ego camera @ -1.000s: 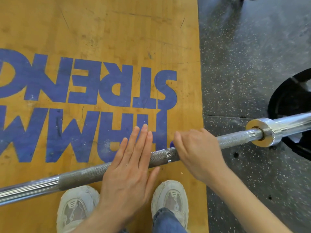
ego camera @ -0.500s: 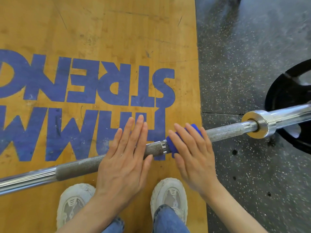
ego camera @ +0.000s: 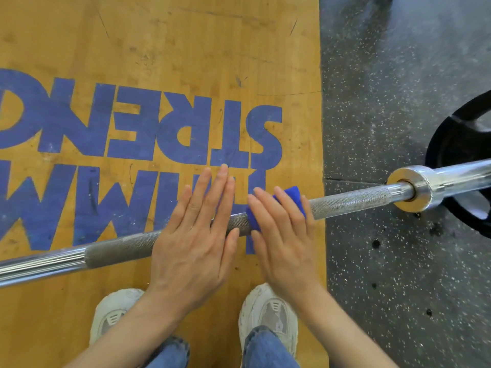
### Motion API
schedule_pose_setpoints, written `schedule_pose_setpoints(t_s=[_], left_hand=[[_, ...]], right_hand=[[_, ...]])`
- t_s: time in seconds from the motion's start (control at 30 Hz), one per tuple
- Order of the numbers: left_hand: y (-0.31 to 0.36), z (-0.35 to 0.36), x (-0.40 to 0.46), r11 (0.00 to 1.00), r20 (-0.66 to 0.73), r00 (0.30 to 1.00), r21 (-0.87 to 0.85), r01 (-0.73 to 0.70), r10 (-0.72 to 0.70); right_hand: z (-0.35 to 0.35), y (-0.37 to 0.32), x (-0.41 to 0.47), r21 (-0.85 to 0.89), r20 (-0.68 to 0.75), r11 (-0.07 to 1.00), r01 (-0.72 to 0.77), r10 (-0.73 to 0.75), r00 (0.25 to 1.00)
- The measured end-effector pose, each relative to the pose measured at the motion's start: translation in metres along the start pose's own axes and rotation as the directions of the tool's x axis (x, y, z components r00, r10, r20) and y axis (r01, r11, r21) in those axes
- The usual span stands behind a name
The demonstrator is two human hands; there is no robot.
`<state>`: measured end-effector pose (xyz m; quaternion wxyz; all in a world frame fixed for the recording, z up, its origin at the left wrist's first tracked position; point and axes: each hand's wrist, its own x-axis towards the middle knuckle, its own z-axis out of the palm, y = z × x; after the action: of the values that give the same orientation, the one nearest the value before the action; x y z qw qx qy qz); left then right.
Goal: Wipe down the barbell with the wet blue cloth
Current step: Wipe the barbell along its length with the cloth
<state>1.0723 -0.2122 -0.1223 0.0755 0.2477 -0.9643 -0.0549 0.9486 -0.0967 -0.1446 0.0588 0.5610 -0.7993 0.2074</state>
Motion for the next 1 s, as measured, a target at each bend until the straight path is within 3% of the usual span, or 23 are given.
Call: schedule_pose_setpoints(t_s=[0.07,0.17,0.23,0.33,0.4,0.57,0.73,0.8,0.9,1.0], left_hand=[[-0.002,0.0,0.004,1.0,-0.006,1.0,-0.01,0.005,-0.005],[-0.003,0.0,0.009,1.0,-0.025,1.0,-0.023,0.005,-0.006],[-0.006,0.001,0.013,1.0,-0.031,0.999,-0.016,0.01,-0.01],[-0.012,0.001,0.019,1.0,-0.028,1.0,-0.008,0.013,-0.014],[-0.015,0.002,0.025,1.0,-0.032,0.999,-0.005,0.009,-0.009],[-0.023,-0.005,0.033,0.999,-0.072,0.997,-0.053,0.001,-0.005],[-0.04,-0.011,0.013,0.989,-0.074,0.991,-0.108,0.1,-0.109],[-0.048,-0.007,0.009,0.985,-0.063,0.987,-0.101,0.139,-0.146],[-0.054,-0.001,0.016,0.984,-0.079,0.984,-0.093,0.152,-0.159],[-0.059,0.001,0.022,0.982,-0.104,0.98,-0.102,0.16,-0.171]], right_hand=[[-0.006,0.027,0.0,-0.033,0.001,0.999,0.038,-0.038,0.999],[-0.009,0.033,0.005,0.016,-0.045,0.986,-0.164,0.165,0.985],[-0.002,0.008,0.015,0.057,-0.052,0.974,-0.22,0.223,0.973],[0.003,-0.006,0.023,0.11,0.009,0.99,-0.082,0.082,0.997],[0.0,0.011,0.022,0.033,0.019,0.999,0.011,-0.011,1.0],[0.007,0.001,0.036,0.082,-0.034,0.975,-0.206,0.209,0.977],[0.022,-0.018,0.047,0.05,-0.008,0.998,-0.03,0.03,1.0],[0.022,-0.005,0.05,0.008,-0.048,0.998,-0.065,0.065,0.997],[0.03,-0.022,0.065,0.086,-0.065,0.986,-0.146,0.152,0.986],[0.035,-0.03,0.074,0.095,-0.048,0.995,-0.043,0.048,0.998]])
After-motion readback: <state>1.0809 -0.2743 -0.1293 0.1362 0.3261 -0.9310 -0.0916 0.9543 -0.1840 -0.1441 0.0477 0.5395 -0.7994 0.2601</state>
